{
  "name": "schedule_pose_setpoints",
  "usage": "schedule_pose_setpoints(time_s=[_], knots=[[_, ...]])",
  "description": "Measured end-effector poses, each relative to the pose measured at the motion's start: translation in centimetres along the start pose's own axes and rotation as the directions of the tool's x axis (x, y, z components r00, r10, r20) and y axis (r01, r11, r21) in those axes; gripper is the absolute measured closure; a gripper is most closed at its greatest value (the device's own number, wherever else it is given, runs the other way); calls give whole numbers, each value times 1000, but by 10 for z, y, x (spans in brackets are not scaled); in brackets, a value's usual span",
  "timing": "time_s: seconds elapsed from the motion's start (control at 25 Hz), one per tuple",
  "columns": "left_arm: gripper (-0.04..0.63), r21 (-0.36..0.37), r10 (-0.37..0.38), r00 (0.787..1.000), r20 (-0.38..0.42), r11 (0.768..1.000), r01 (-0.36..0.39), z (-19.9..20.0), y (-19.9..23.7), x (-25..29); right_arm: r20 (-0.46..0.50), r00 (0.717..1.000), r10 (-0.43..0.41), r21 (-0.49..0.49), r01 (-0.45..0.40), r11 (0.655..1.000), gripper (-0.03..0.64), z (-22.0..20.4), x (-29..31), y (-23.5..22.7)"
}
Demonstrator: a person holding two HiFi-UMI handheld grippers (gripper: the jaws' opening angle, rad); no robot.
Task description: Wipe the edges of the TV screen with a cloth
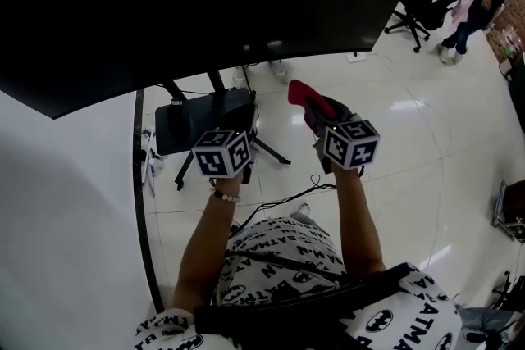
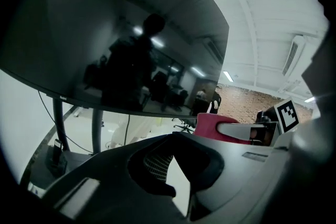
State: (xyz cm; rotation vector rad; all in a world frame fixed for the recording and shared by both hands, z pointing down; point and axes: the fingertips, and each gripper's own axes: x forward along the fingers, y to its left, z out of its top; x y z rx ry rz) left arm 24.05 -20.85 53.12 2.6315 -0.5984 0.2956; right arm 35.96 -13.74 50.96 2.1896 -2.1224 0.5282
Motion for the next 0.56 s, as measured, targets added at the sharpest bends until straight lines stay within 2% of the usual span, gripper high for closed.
schedule_pose_setpoints(time_s=[0.2, 0.56], knots=[[595, -10, -12, 1000, 6, 1000, 13, 0, 4, -12, -29, 999, 19, -5, -20, 1000, 555, -16, 11, 30], [595, 24, -26, 1000, 13, 999, 26, 3, 7, -19, -18, 1000, -14, 6, 14, 1000, 555, -16, 9, 31]])
